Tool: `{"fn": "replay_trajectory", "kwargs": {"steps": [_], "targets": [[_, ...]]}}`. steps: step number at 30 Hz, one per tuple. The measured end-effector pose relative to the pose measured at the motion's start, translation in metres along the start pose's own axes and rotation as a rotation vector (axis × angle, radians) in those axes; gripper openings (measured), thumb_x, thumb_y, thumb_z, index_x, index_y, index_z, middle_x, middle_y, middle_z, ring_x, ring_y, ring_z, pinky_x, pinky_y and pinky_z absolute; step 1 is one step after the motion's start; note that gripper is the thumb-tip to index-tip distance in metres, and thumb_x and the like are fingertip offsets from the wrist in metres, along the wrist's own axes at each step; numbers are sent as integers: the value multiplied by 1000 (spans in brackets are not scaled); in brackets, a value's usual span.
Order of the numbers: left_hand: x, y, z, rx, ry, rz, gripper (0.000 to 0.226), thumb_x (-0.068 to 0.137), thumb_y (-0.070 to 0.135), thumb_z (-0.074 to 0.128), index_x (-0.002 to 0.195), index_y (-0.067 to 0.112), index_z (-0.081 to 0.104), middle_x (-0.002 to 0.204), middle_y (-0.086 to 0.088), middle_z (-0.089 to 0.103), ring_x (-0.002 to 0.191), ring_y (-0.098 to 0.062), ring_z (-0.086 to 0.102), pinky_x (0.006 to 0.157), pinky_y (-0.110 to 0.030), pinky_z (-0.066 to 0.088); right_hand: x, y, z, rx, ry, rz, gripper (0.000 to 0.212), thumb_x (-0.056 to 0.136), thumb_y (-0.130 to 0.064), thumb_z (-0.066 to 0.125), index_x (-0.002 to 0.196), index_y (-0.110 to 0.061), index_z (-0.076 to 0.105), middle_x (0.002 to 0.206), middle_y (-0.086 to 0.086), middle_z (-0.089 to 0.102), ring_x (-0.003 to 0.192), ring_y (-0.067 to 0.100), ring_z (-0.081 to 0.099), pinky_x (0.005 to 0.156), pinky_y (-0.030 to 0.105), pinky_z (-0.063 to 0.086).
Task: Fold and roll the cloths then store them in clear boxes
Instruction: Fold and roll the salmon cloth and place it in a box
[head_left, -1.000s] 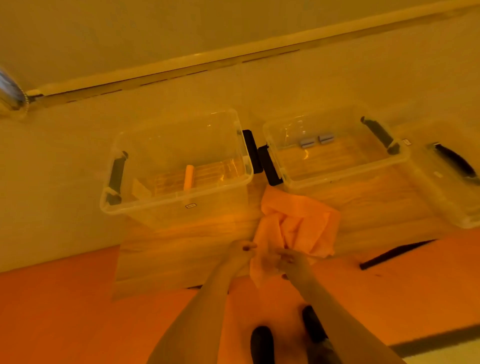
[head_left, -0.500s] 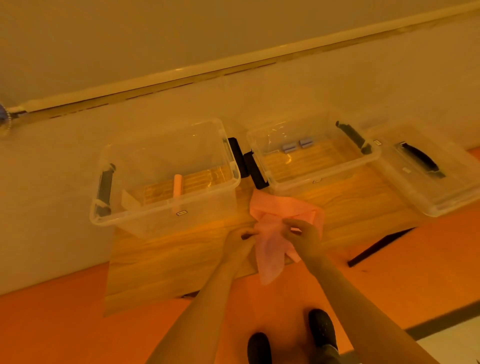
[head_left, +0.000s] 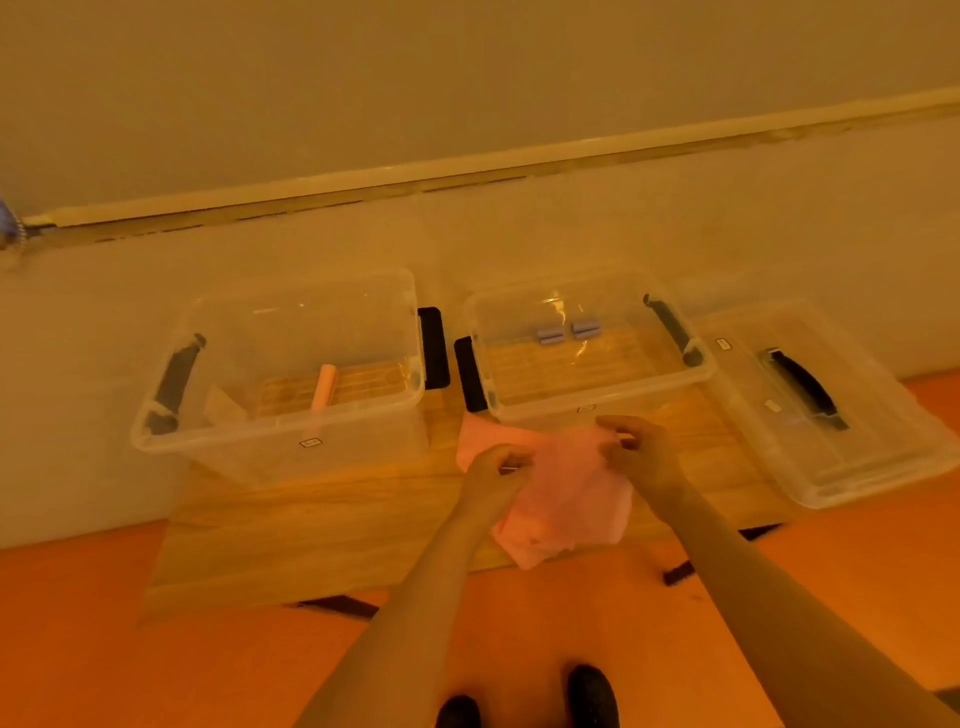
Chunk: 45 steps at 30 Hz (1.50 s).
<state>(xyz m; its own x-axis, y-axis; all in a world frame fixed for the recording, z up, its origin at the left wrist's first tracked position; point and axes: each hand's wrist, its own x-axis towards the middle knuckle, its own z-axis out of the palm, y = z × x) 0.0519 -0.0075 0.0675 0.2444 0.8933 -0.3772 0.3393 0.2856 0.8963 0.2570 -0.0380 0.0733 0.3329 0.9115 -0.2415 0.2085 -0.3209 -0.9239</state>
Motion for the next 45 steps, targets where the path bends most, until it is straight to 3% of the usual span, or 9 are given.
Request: {"fn": "replay_trajectory", "kwargs": {"steps": [3, 8, 14, 19, 22, 27, 35, 40, 45], "targets": [[4, -16, 16, 24, 64, -71, 26, 85, 8, 64, 111, 9, 63, 104, -2, 63, 95, -14, 57, 85, -30, 48, 17, 19, -18, -37, -50, 34, 36, 85, 1, 61, 118, -12, 62, 121, 5, 56, 102, 22, 55, 69, 26, 51], [8, -44, 38, 77, 127, -187, 20, 81, 1, 64, 97, 13, 61, 103, -16, 65, 92, -27, 62, 79, -39, 51, 44, 49, -34, -88, -116, 65, 38, 84, 6, 60, 119, -7, 60, 127, 15, 56, 112, 33, 54, 90, 45, 49], [9, -51, 65, 62, 176, -237, 19, 81, 3, 67, 93, 15, 60, 79, -4, 62, 70, -17, 59, 56, -25, 44, 65, 69, -46, -79, -187, 74, 36, 82, 14, 55, 113, -2, 64, 122, 16, 59, 103, 27, 57, 72, 27, 51], [9, -56, 87, 44, 219, -258, 21, 81, -1, 66, 100, 7, 61, 80, -4, 59, 63, -11, 54, 47, -15, 43, 84, 78, -49, -87, -221, 102, 32, 85, 10, 55, 111, -5, 65, 122, 14, 60, 104, 27, 57, 82, 37, 52], [12, -58, 100, 27, 260, -310, 20, 82, 2, 67, 94, 13, 54, 72, -3, 57, 57, -11, 53, 44, -21, 44, 92, 83, -54, -127, -243, 104, 31, 86, 6, 56, 113, -7, 64, 119, 12, 62, 108, 29, 58, 93, 45, 50], [19, -60, 117, 92, 313, -326, 24, 84, 7, 65, 104, 15, 54, 88, -11, 63, 56, -18, 58, 49, -29, 49, 94, 89, -61, -121, -258, 77, 30, 85, 2, 61, 113, -5, 63, 112, 10, 63, 102, 23, 59, 87, 37, 50], [28, -57, 102, 184, 338, -212, 42, 90, 3, 55, 130, 11, 48, 127, -9, 54, 116, -26, 53, 86, -20, 40, 94, 102, -72, -130, -302, 107, 33, 83, -6, 66, 116, -10, 64, 115, 5, 65, 103, 22, 62, 89, 42, 53], [36, -59, 81, 211, 345, -231, 45, 89, -2, 52, 132, 7, 47, 124, -9, 55, 112, -23, 51, 83, -20, 38, 87, 108, -67, -208, -300, 135, 33, 82, -6, 68, 114, -14, 62, 109, -2, 61, 99, 16, 59, 81, 29, 51], [31, -59, 92, 217, 364, -181, 39, 86, -2, 55, 123, 9, 56, 120, -10, 60, 108, -24, 55, 90, -31, 45, 78, 120, -71, -249, -321, 62, 28, 82, -4, 67, 108, -14, 64, 112, -1, 62, 99, 15, 60, 81, 28, 52]]}}
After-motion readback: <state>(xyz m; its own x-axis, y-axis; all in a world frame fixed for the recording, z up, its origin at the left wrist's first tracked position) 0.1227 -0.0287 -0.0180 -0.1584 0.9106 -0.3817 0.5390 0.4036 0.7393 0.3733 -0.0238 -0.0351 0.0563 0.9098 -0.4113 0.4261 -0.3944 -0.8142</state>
